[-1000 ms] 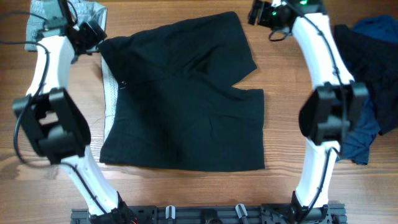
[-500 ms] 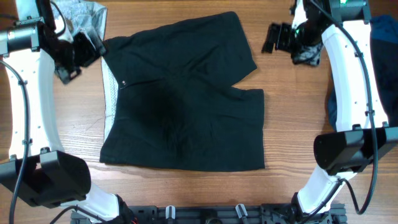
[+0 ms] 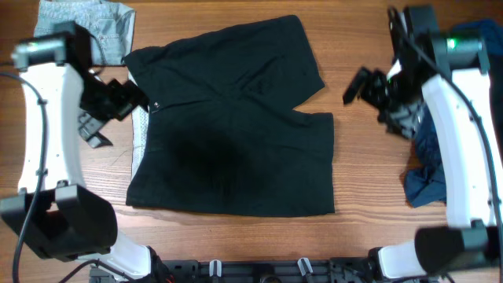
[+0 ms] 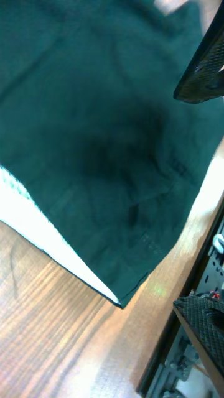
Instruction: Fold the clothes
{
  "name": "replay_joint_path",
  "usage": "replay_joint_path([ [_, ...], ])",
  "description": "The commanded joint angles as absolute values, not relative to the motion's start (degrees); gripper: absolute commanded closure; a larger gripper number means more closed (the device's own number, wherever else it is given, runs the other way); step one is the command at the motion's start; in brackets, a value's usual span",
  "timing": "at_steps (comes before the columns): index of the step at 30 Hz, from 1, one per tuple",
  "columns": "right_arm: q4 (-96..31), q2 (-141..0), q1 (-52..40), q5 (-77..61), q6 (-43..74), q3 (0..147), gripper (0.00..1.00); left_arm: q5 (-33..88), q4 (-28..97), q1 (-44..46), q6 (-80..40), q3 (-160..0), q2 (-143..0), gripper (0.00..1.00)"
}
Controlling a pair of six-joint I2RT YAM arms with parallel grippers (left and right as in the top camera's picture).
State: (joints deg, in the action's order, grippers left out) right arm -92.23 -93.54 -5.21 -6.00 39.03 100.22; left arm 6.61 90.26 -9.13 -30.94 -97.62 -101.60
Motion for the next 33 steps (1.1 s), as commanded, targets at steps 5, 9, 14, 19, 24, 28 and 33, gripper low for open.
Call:
replay_joint_path([
  [5,-92.1,-85.8,-5.5,-16.2,53.2,77.1,0.0,2.1,85.1,-4.4,-43.2,-87.9,-100.8,0.0],
  [9,-91.4,-80.4,-5.6,-22.2,57.5,70.5,0.0,2.5,82.0,-4.4,-43.1,-87.9,-100.8,0.0],
  [14,-85.5,-72.6,-8.5,-23.2,64.0,61.9,0.0,2.4,78.7,-4.4,-43.1,-87.9,-100.9,0.0],
  [19,-76.6,-69.7,-11.1,-24.2,69.3,51.6,0.0,1.8,73.6,-4.4,-43.1,-87.9,-100.9,0.0],
  [24,-66.6,-69.9,-11.4,-22.7,71.1,41.0,0.0,1.9,71.9,-4.4,-43.2,-87.9,-100.9,0.0],
  [28,-61.5,-69.9,-11.4,-21.5,72.2,35.0,0.01,1.9,71.8,-4.4,-43.2,-87.9,-100.9,0.0],
  [33,-58.3,-69.9,-11.4,-19.4,72.2,32.4,0.02,1.9,71.1,-4.4,-43.1,-87.9,-100.9,0.0],
])
